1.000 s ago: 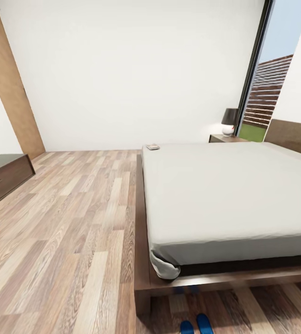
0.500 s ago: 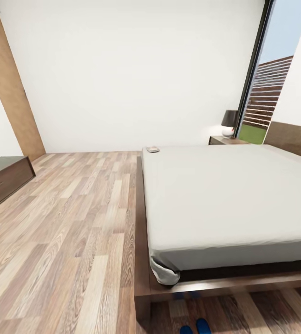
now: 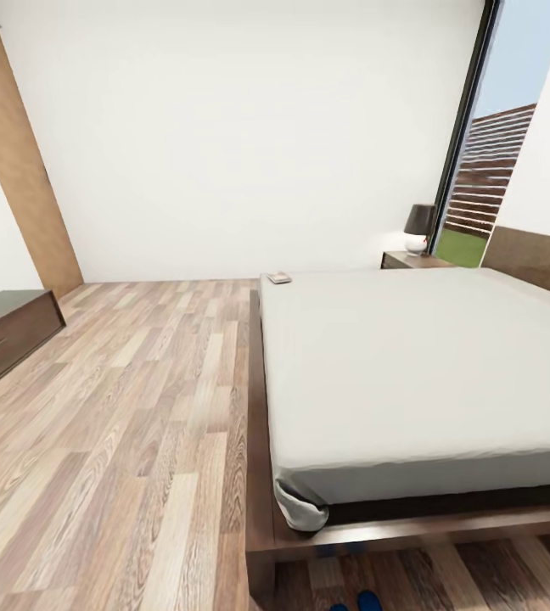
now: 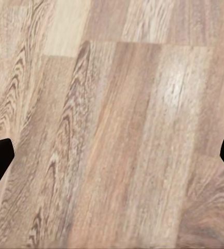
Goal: In the bedroom, move the book from the bed onto either nightstand, and place the two sandals side by side next to the bed.
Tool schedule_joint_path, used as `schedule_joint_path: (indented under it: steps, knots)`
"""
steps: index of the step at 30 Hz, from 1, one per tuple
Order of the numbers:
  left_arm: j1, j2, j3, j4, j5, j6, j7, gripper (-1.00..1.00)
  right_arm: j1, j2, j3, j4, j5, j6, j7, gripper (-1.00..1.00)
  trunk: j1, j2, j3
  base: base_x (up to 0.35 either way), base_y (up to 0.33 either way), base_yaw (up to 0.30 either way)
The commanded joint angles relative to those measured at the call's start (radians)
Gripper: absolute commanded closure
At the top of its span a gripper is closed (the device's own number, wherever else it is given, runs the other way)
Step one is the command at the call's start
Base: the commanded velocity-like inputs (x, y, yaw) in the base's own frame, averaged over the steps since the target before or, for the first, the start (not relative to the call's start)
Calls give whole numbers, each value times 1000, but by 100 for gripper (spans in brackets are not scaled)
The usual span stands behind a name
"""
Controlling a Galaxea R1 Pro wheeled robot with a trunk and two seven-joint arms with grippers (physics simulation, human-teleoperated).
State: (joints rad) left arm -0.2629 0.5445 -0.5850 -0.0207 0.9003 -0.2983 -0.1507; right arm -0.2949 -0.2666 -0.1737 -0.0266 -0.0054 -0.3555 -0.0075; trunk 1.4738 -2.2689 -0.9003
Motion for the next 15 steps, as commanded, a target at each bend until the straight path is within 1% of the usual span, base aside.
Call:
schedule_joint_path:
  steps: [1,5,8,9,12,13,15]
  knots:
    - [3,0,-7,1,11,-2,-5,-100,0,-2,-2,2,0,-3,-1,-100,-4,7,2,0,0,0]
    - [9,-2,-7,1,11,-2,-5,-100,2,-4,-1,4,0,-3,-1,-100,-19,35,15,0,0,0]
    - [14,-14,-7,1,11,-2,-4,-100,3,-6,-1,9,0,-3,-1,-100,-31,56,24,0,0,0]
    - [14,-14,-7,1,11,-2,-4,-100,3,-6,-1,9,0,-3,-1,-100,-35,63,27,0,0,0]
    - [16,-36,-7,2,11,-3,-3,-100,6,-7,-1,24,0,-5,-2,-100,-46,84,37,0,0,0]
    - [16,-36,-7,2,11,-3,-3,-100,6,-7,-1,24,0,-5,-2,-100,-50,91,40,0,0,0]
    - [17,-51,-7,2,11,-3,-2,-100,7,-8,-1,36,0,-6,-2,-100,-58,105,46,0,0,0]
